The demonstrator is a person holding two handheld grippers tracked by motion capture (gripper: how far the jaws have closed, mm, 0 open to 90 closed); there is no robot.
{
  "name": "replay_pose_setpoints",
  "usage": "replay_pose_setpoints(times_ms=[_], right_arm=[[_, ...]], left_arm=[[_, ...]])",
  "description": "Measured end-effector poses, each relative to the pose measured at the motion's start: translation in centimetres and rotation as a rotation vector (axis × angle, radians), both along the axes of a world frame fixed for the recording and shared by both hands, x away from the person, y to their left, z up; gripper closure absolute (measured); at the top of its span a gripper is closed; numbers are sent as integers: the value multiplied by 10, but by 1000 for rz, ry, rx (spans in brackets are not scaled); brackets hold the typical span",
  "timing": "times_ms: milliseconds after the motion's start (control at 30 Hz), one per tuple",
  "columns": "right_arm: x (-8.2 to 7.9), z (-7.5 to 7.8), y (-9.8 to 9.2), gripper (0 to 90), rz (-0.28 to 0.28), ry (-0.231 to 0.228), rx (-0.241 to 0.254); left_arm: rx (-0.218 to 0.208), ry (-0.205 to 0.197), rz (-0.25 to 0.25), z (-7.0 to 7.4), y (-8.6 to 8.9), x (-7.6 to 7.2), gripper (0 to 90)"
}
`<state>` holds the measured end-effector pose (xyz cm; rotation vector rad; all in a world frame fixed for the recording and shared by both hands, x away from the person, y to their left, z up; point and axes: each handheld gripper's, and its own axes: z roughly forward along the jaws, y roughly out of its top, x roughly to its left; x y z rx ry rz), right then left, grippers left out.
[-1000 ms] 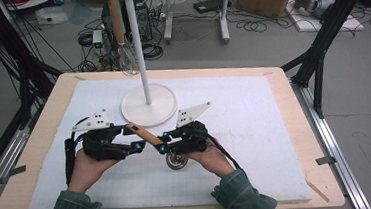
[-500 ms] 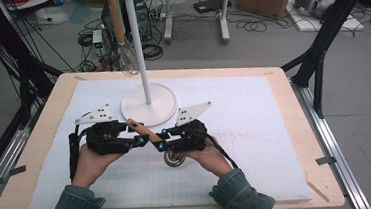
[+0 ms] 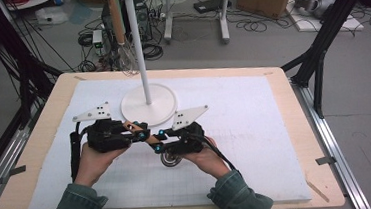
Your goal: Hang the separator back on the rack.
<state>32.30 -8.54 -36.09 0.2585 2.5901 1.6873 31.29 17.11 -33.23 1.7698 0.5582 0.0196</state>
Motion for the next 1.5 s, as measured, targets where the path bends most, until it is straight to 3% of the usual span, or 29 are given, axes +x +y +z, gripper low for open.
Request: replay_pose_setpoints(times_ms=[200,300,467,767,833,933,1067,1233,1500], right_arm=[[-2,0,4,702,7,-19,-15],[0,1,5,690,28,-6,-10],[7,2,8,644,73,61,3],[10,2,16,705,133,80,12],[9,2,18,711,122,78,-4],[12,-1,18,713,100,99,-10],[17,-2,15,713,69,116,-8],[24,3,7,712,-2,116,2],[37,23,4,713,-70,102,29]], left_arm=[[34,-26,-30,6,-2,-2,730],[53,-43,-49,10,-3,-3,732],[85,-69,-76,15,-5,-4,734],[112,-83,-100,17,-4,-5,731],[131,-96,-81,17,-3,-6,703],[142,-97,-55,18,3,-6,525],[143,-119,-1,18,19,-10,448],[145,-128,52,11,33,-14,410],[173,-140,115,0,49,-20,390]])
